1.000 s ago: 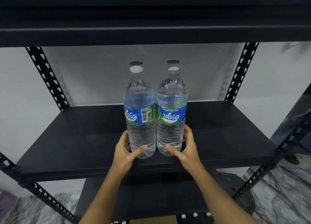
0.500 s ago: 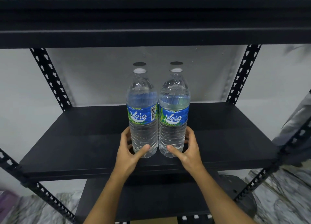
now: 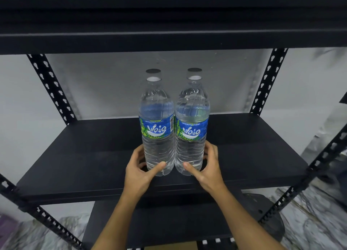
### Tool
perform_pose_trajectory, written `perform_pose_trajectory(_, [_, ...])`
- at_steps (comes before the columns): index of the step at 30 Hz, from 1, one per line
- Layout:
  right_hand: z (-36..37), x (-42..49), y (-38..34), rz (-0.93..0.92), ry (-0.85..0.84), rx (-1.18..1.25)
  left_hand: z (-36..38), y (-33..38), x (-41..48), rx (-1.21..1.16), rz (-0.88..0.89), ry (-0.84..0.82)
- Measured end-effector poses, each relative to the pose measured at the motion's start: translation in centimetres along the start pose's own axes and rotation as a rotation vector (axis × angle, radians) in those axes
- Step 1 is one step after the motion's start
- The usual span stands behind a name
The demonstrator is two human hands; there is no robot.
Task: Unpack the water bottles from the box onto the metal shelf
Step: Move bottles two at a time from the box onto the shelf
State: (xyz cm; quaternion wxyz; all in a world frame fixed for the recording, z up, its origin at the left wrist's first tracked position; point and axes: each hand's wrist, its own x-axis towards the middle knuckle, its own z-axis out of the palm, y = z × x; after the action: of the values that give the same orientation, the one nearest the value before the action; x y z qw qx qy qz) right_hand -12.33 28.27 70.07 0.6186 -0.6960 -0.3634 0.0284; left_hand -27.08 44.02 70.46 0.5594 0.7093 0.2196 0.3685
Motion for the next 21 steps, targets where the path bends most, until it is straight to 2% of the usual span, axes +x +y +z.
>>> perform_pose_trajectory(6, [0.3, 0.0, -0.2, 0.079, 0.025, 0.040, -0.1, 0.2, 0.3, -0.032, -0.041, 0.007])
perform_pose_trajectory(12, [-1.4, 0.7, 0.7, 0.098, 0.036, 0.057, 1.0, 0.6, 0.7, 0.035, -0.072, -0.015])
perform_pose_trajectory(21, [-8.5, 3.5, 3.3, 0.185, 0.085, 0.071, 9.4, 1.4, 2.0, 0.107, -0.069, -0.028])
